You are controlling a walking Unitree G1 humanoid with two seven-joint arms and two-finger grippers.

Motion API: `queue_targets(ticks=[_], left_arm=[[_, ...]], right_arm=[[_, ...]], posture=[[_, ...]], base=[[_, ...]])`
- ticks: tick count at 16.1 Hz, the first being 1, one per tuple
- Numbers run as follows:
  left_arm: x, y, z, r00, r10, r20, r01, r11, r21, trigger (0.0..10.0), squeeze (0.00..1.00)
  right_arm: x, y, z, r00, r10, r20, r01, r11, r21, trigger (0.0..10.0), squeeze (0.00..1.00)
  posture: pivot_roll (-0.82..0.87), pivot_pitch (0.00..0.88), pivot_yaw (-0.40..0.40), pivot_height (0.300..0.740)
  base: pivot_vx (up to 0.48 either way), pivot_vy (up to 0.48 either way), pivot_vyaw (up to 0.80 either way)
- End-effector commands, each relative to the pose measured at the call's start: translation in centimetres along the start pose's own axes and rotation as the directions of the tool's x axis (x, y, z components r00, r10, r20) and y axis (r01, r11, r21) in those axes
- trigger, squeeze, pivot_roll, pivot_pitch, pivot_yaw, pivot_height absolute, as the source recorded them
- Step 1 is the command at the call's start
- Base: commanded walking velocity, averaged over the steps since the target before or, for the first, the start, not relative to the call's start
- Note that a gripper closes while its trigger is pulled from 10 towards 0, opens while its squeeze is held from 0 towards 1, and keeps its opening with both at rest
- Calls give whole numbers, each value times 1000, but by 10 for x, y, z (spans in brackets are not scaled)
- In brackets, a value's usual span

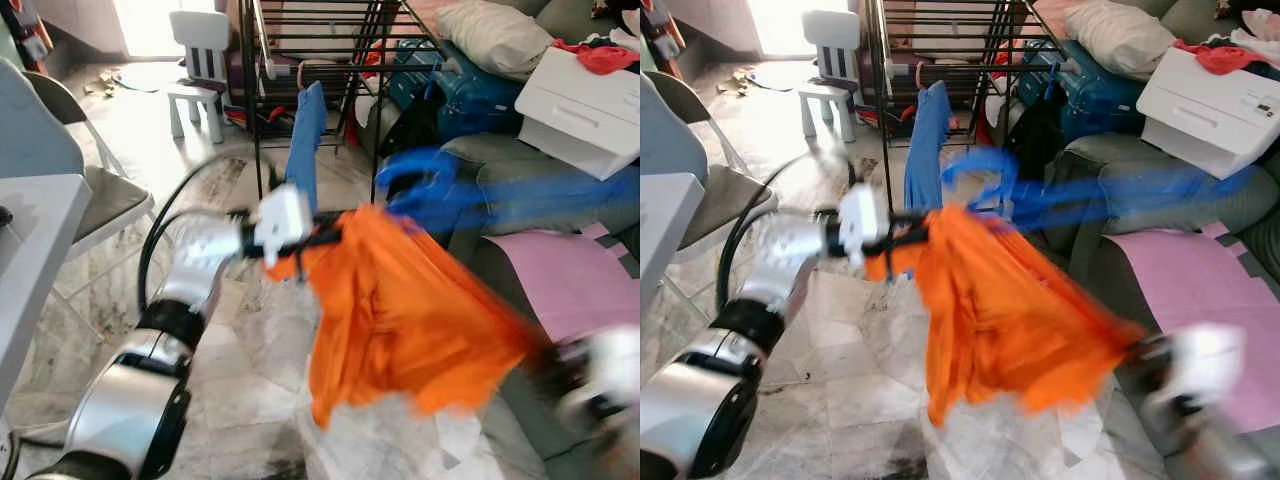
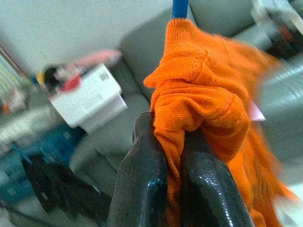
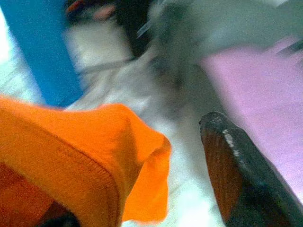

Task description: Hang hanger

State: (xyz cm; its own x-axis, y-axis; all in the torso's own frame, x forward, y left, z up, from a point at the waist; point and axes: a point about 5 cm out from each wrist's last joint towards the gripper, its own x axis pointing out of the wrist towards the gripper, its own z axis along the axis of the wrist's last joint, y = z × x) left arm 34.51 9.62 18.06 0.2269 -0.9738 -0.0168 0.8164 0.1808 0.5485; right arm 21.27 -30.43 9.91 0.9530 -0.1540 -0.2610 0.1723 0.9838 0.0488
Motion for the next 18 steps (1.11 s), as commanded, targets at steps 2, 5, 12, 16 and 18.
queue_targets(ticks=[2, 5, 12, 16, 18], left_arm=[[-18, -7, -18, 997, -16, -80, 8, 995, -101, 0, 0], [-26, -20, -29, 990, -88, -112, 65, 979, -194, 0, 0], [-37, -38, -46, 957, -214, -196, 153, 946, -285, 0, 0], [-29, -40, -53, 943, -171, -285, 99, 963, -249, 0, 0], [-21, -40, -57, 931, -111, -346, 37, 976, -214, 0, 0]], right_arm=[[3, -29, 36, 976, -189, 110, 187, 982, 29, 0, 0], [12, -29, 69, 956, -204, 211, 199, 979, 45, 0, 0], [17, -23, 80, 951, -197, 240, 194, 980, 34, 0, 0], [21, -12, 79, 958, -160, 237, 162, 987, 12, 0, 0], [25, -3, 78, 964, -129, 231, 137, 990, -21, 0, 0]], posture=[[-17, 0, -66, 740], [-6, 0, -74, 740], [-11, 0, -74, 740], [-15, 0, -71, 740], [-17, 0, -71, 740]], base=[[0, 0, 0], [0, 0, 0], [0, 0, 0], [0, 0, 0], [0, 0, 0]])
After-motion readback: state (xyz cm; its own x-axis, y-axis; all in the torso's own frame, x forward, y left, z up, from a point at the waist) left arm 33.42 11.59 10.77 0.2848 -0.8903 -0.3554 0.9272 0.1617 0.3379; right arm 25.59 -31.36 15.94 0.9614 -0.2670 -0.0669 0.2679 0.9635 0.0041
